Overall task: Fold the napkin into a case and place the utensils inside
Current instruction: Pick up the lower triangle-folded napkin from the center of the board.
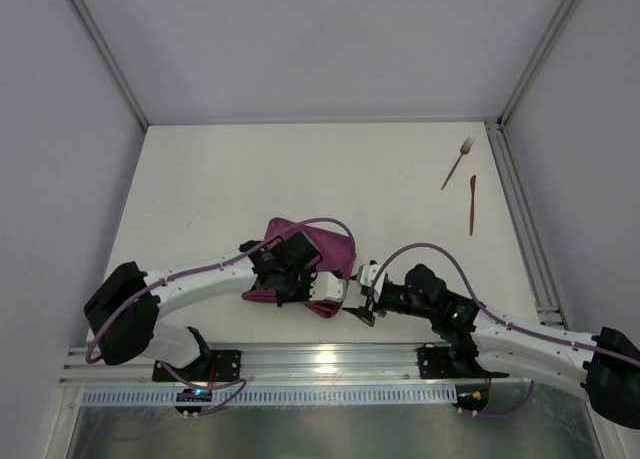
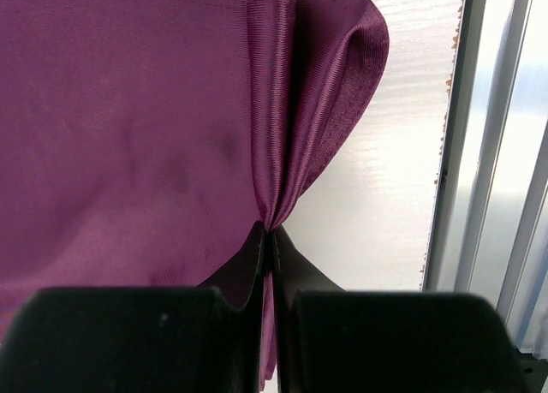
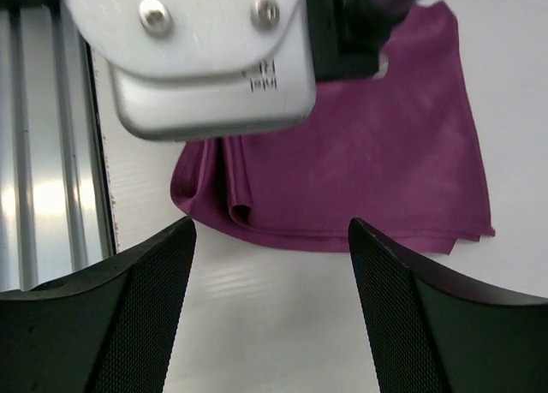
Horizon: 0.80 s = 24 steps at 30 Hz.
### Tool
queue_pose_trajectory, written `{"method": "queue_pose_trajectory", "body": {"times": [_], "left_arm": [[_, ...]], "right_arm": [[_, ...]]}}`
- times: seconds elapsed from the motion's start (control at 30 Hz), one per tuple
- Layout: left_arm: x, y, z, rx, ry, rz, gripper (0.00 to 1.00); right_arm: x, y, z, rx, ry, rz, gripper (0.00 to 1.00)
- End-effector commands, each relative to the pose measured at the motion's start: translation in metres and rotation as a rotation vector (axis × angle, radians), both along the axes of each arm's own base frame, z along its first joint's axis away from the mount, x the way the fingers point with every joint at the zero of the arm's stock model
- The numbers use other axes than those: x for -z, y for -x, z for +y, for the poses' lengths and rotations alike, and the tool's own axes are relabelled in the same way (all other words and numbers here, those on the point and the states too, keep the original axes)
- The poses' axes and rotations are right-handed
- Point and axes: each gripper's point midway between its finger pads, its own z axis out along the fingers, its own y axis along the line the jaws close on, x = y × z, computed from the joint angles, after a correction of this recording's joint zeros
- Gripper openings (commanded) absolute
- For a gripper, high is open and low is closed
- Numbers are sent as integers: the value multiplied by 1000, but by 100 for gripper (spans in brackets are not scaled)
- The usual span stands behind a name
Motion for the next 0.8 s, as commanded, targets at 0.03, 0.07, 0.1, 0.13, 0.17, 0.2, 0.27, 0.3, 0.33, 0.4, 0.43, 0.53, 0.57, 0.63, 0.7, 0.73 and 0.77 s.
{"method": "queue_pose_trajectory", "body": {"times": [0.03, 0.07, 0.1, 0.13, 0.17, 0.2, 0.27, 0.3, 0.33, 0.4, 0.43, 0.53, 0.57, 0.63, 0.7, 0.73, 0.77], "left_arm": [[-9, 5, -4, 2, 38, 39, 0], [-10, 3, -2, -11, 44, 42, 0], [-10, 1, -2, -19, 47, 42, 0], [-10, 1, -1, -22, 47, 42, 0], [-11, -1, -1, -28, 50, 40, 0], [-10, -1, 0, -30, 47, 42, 0], [-11, -1, -2, -32, 51, 49, 0], [-12, -1, -3, -33, 53, 51, 0], [-12, -1, -4, -35, 54, 60, 0], [-14, -1, -6, -36, 53, 65, 0], [-14, -1, -7, -39, 54, 68, 0], [-14, -2, -8, -39, 53, 71, 0], [-13, -1, -8, -40, 49, 74, 0], [-14, -1, -9, -42, 52, 77, 0], [-14, -1, -9, -43, 51, 80, 0], [-14, -1, -9, -44, 52, 82, 0], [-13, 0, -9, -44, 50, 87, 0]], "right_arm": [[5, -16, 4, 83, -62, -66, 77], [-11, -17, 6, 90, -149, -99, 77], [-11, -15, 5, 93, -182, -88, 77], [-11, -12, 3, 88, -192, -84, 78], [-2, -9, 3, 76, -162, -62, 78], [2, -8, 4, 71, -145, -51, 78], [8, -5, 8, 51, -129, -43, 78], [9, -4, 10, 43, -133, -41, 78], [9, -3, 13, 30, -140, -35, 78], [11, -1, 21, 6, -150, -23, 78], [12, 0, 24, -2, -150, -18, 78], [11, 5, 36, -50, -180, 3, 78], [21, 8, 38, -58, -165, 39, 79], [18, 13, 43, -73, -190, 43, 79], [25, 15, 47, -78, -179, 55, 79], [21, 15, 50, -84, -190, 45, 79], [22, 14, 52, -83, -189, 49, 79]]}}
